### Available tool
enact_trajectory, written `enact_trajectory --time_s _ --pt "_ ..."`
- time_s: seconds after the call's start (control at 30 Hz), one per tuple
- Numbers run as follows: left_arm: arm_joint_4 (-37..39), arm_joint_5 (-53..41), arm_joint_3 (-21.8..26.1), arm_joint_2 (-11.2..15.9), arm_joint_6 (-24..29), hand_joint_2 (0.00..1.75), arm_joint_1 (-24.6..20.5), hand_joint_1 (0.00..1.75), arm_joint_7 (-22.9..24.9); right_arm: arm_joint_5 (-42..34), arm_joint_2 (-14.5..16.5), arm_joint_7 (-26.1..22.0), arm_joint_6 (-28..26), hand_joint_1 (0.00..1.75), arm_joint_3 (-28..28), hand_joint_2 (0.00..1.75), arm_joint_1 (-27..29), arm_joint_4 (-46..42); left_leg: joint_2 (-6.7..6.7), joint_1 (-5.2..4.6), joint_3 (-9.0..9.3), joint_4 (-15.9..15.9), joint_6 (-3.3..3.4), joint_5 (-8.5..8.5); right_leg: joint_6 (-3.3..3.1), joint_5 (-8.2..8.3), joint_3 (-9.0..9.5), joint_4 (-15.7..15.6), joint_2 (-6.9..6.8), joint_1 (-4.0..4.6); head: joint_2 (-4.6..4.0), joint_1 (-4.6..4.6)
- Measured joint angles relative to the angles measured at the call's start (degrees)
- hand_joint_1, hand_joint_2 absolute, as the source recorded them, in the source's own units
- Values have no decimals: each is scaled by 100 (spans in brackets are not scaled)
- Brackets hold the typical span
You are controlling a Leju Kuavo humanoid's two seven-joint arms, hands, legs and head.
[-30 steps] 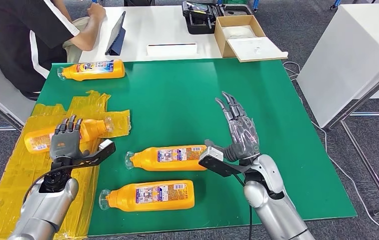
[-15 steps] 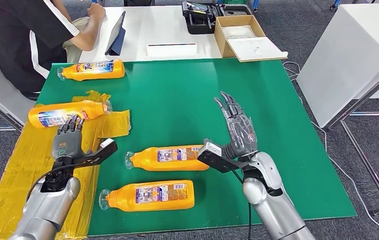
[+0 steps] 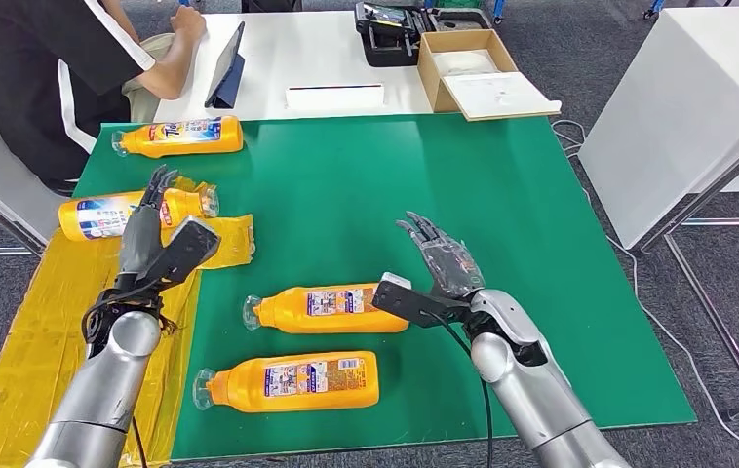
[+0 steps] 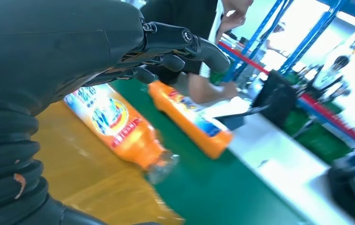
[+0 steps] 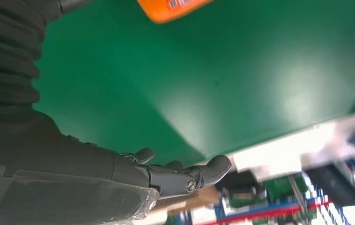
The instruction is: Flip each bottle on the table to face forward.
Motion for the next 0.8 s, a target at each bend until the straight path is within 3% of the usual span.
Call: enact_trajectory --time_s 0.3,0.8 --pt "-120 402 -122 -55 183 175 -91 0 -29 -109 -12 -24 226 0 324 175 -376 865 1 1 4 1 -1 1 0 0 0 4 0 0 0 0" --pt "-34 517 -192 -133 349 175 -194 0 -14 -57 8 -28 226 0 707 175 -546 1213 1 0 3 1 -1 1 0 0 0 4 0 0 0 1"
